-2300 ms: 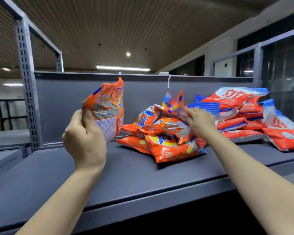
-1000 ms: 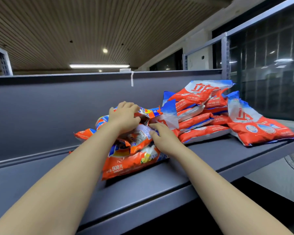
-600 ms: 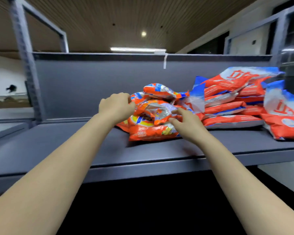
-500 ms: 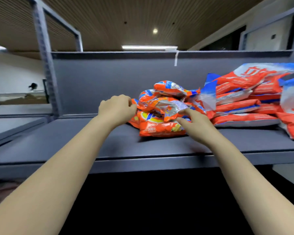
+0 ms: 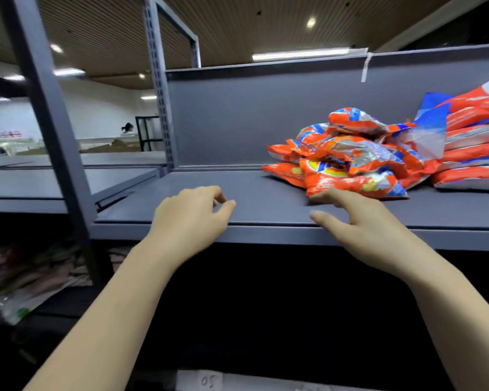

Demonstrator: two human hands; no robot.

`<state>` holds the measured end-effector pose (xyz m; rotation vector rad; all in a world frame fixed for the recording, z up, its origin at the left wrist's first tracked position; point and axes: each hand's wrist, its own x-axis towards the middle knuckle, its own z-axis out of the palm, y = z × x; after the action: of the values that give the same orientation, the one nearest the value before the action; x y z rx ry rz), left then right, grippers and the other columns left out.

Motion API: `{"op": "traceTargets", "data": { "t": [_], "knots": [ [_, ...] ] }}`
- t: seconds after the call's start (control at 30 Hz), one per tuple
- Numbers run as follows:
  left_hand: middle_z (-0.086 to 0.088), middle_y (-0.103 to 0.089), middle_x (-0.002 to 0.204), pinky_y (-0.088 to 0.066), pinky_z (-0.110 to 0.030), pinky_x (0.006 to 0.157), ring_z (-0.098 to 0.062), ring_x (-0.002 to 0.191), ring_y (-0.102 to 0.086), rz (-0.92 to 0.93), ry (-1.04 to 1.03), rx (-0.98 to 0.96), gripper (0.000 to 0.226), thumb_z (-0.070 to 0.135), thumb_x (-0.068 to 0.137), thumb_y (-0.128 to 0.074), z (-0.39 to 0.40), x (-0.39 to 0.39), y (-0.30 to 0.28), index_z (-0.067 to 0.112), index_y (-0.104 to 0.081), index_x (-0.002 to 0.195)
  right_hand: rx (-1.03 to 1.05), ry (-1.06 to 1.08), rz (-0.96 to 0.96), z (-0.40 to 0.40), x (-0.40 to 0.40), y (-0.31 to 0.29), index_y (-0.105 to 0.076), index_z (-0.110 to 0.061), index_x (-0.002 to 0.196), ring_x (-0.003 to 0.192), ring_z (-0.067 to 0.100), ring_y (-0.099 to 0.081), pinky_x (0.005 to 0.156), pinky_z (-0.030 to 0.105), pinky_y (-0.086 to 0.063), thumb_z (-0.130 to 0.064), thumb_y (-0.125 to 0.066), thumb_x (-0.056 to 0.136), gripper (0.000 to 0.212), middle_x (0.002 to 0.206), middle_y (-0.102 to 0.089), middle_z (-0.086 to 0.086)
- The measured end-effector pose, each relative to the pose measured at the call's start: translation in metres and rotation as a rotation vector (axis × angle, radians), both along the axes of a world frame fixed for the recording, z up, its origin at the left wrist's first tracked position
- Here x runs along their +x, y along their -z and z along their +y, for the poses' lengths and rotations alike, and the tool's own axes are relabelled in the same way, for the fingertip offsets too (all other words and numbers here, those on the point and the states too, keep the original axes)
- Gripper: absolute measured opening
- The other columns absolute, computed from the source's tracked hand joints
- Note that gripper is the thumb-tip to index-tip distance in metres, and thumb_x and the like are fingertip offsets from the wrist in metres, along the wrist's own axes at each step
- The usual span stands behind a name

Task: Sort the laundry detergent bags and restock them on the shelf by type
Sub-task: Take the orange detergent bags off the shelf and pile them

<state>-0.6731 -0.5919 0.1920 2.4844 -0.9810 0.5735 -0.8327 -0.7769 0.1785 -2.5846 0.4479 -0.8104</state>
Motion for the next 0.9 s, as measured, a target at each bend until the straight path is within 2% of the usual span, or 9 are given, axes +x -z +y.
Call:
{"op": "traceTargets", "data": {
  "t": [0.17,0.4,0.53,0.67,0.9],
  "knots": [
    [0.016,-0.064,0.104,-0.045,-0.033,0.08,-0.015,0.101,-0.058,0.071,0.002,-0.009,0.027,0.051,0.092,-0.041,0.066,0.017,0.033,0.033,-0.06,0.098,0.022,-0.065,0.034,0.067,0.021,0.019,-0.055,-0.035,0.124,0.122,0.001,-0.045,0.098,0.026,-0.037,-0.044,-0.051,0.091,0.034,0.125,-0.054,-0.02],
    [0.02,-0.063,0.093,-0.045,-0.031,0.077,-0.009,0.094,-0.059,0.221,-0.074,-0.035,0.024,0.051,0.091,-0.043,0.189,0.065,0.075,0.035,-0.061,0.095,0.033,-0.172,0.115,0.176,0.082,0.064,-0.056,-0.038,0.121,0.118,-0.004,-0.048,0.102,0.028,-0.04,-0.05,-0.048,0.088,0.036,0.121,-0.056,-0.026],
    [0.02,-0.063,0.097,-0.046,-0.031,0.079,-0.009,0.094,-0.058,0.284,-0.138,-0.01,0.023,0.05,0.092,-0.042,0.271,0.104,0.096,0.036,-0.06,0.096,0.054,-0.226,0.181,0.244,0.129,0.086,-0.054,-0.04,0.123,0.12,-0.005,-0.046,0.101,0.025,-0.039,-0.053,-0.046,0.088,0.038,0.123,-0.054,-0.027],
    [0.019,-0.062,0.097,-0.042,-0.029,0.071,-0.009,0.091,-0.057,0.303,-0.191,0.049,0.023,0.05,0.094,-0.04,0.33,0.132,0.112,0.037,-0.058,0.099,0.09,-0.25,0.215,0.296,0.168,0.101,-0.049,-0.041,0.127,0.121,-0.001,-0.047,0.102,0.027,-0.041,-0.051,-0.048,0.09,0.039,0.126,-0.054,-0.023],
    [0.016,-0.059,0.082,-0.046,-0.025,0.06,-0.007,0.073,-0.057,0.374,-0.276,0.12,0.025,0.05,0.096,-0.038,0.421,0.189,0.13,0.034,-0.058,0.098,0.13,-0.302,0.302,0.373,0.242,0.125,-0.046,-0.042,0.127,0.119,0.004,-0.05,0.1,0.032,-0.043,-0.051,-0.05,0.09,0.038,0.126,-0.055,-0.019]
  ]
}}
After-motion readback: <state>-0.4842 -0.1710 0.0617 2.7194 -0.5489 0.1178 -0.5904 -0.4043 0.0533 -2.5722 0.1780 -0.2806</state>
